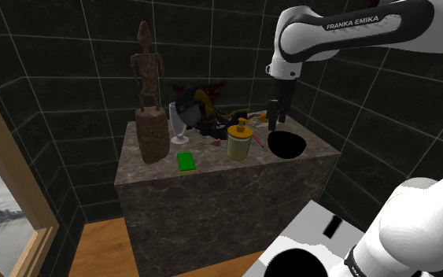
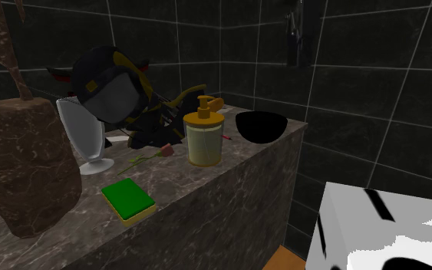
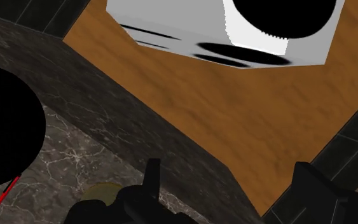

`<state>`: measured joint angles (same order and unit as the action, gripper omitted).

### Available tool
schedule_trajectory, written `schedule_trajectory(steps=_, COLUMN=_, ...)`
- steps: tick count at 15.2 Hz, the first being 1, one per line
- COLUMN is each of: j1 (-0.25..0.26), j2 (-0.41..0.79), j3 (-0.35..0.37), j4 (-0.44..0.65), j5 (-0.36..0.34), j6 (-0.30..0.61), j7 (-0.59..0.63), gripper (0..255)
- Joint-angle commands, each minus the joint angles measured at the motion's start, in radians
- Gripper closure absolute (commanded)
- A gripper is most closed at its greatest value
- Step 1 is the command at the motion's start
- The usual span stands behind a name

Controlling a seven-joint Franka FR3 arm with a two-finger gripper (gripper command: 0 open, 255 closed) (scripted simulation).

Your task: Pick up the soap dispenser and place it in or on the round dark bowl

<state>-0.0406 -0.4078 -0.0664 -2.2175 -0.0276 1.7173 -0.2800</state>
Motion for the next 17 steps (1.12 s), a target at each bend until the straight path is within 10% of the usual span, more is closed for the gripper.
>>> schedule_trajectory(steps=1, j1=-0.004, j2=0.072, j3=-0.013, j4=0.036, j5=-0.005, j6=0.038, j7=-0.022, gripper=0)
schedule_trajectory(steps=17, j1=-0.059, j2=0.694, j3=-0.077, j4=0.611, j5=0.032, j6=0.096, j7=-0.197, gripper=0)
